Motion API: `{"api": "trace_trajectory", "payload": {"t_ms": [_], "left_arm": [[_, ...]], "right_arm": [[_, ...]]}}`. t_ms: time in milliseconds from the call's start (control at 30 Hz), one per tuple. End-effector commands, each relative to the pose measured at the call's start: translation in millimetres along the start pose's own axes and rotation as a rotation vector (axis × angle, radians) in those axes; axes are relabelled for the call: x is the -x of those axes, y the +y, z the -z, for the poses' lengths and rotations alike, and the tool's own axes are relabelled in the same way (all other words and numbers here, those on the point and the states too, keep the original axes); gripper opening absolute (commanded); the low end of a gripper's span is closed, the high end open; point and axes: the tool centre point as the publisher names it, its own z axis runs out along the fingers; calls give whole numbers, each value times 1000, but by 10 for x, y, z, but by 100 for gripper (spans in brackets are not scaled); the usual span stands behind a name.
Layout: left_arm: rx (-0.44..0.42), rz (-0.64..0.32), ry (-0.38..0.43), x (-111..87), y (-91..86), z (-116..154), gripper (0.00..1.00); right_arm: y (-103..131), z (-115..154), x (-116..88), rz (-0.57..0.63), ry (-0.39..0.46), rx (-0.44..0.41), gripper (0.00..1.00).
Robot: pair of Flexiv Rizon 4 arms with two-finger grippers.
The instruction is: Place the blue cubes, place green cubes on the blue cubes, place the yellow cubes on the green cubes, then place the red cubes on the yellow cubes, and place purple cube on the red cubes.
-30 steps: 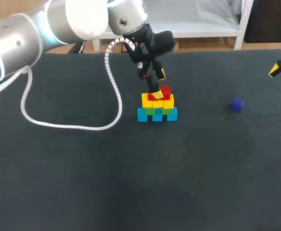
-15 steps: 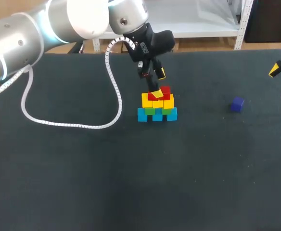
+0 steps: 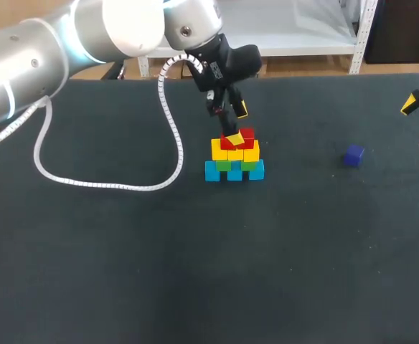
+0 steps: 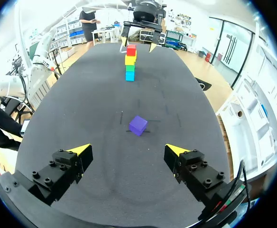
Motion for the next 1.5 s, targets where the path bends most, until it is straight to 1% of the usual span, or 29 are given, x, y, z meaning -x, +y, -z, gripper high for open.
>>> {"api": "trace_trajectory", "payload": {"t_ms": [33, 833, 1200, 1500], "left_arm": [[-9, -2, 5, 1, 53, 3, 100], [-12, -6, 2, 7, 76, -7, 100], [-8, -5, 6, -8, 127, -3, 100], [-13, -10, 4, 4, 113, 7, 100]], "right_arm": [[-5, -1, -3, 1, -2, 0, 100], [-5, -1, -3, 1, -2, 0, 100], [-5, -1, -3, 1, -2, 0, 100], [-5, -1, -3, 1, -2, 0, 100]]}}
